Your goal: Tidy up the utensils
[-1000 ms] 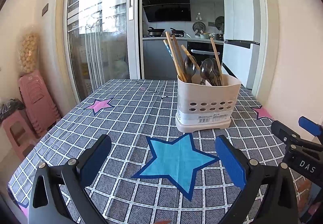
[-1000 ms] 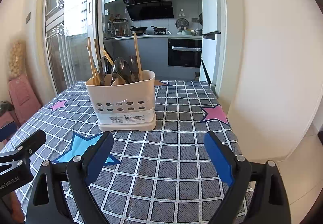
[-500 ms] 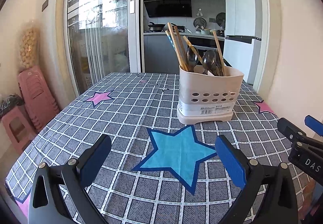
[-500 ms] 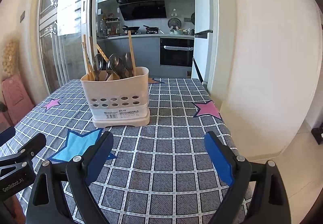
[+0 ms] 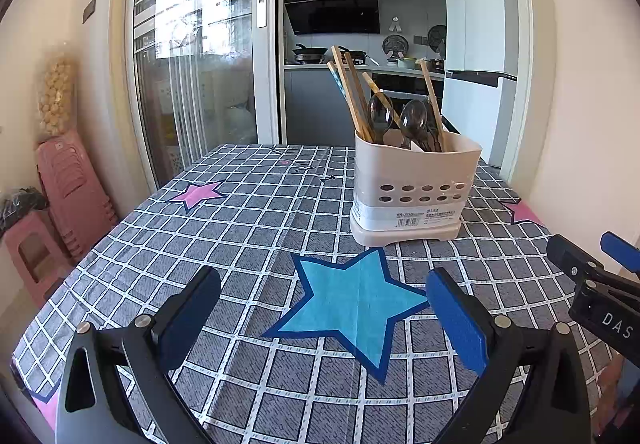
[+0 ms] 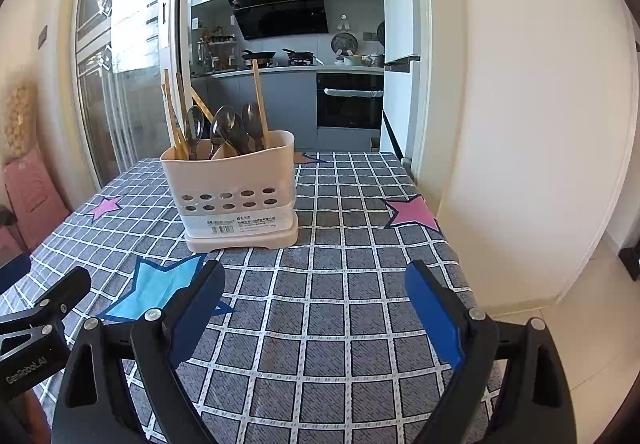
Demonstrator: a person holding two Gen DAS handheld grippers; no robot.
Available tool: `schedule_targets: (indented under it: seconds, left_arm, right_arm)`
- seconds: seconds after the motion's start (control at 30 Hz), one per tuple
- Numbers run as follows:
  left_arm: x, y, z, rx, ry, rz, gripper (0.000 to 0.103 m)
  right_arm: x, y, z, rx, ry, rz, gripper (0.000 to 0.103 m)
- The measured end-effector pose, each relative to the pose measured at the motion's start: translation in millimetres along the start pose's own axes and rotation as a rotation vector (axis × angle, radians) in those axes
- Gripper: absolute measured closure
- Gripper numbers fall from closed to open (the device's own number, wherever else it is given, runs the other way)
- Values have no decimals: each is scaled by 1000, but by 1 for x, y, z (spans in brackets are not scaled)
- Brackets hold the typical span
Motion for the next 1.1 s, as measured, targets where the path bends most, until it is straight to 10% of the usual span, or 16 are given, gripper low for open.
schedule_targets:
  seconds: [1.1]
  left_arm:
    - [-1, 1, 1, -12, 5, -7, 0]
  right_arm:
    - [0, 0, -2, 12, -4, -1, 10]
Point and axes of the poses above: each gripper's, at about its wrist camera, not at the fingertips, and x roughly against the way its jaws point, z to its right, y to its underside, the point moved 2 cm from there along -x, roughly the way its jaws point, and after that the axes turned 14 degrees about -y, right-handed, at the moved point
